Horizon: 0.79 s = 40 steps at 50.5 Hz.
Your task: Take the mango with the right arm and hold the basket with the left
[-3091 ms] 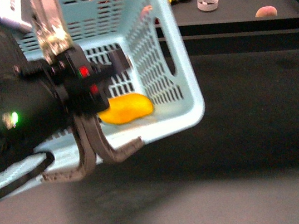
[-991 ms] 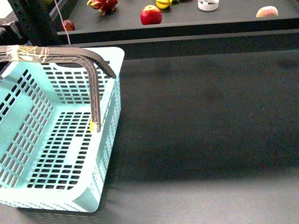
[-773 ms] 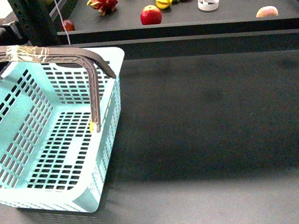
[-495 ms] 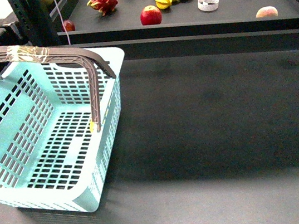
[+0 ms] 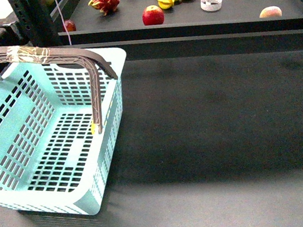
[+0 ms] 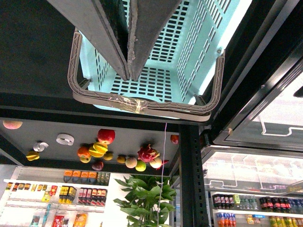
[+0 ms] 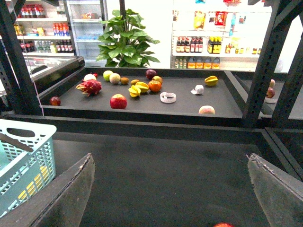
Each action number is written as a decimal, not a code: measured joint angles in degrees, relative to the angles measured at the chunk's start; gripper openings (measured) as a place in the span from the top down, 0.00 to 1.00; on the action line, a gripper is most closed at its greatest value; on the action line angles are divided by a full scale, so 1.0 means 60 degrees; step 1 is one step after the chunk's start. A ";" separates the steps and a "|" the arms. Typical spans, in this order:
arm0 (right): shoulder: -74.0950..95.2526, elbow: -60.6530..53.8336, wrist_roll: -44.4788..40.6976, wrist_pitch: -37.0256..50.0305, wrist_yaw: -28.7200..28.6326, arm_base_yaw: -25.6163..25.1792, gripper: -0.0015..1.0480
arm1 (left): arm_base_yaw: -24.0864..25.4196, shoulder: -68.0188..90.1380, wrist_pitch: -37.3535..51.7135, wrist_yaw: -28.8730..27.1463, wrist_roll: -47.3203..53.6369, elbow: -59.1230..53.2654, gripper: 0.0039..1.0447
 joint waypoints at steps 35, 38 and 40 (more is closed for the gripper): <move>0.0000 0.0000 0.0000 0.0000 0.0000 0.0000 0.08 | 0.0000 -0.4051 -0.3872 0.0004 0.0047 -0.0007 0.96; 0.0000 0.0000 0.0000 0.0000 0.0000 0.0000 0.08 | 0.0000 -0.4258 -0.4084 0.0000 0.0047 -0.0007 0.96; 0.0000 0.0000 0.0000 0.0000 0.0000 0.0000 0.08 | 0.0000 -0.4368 -0.4197 0.0000 0.0047 -0.0007 0.96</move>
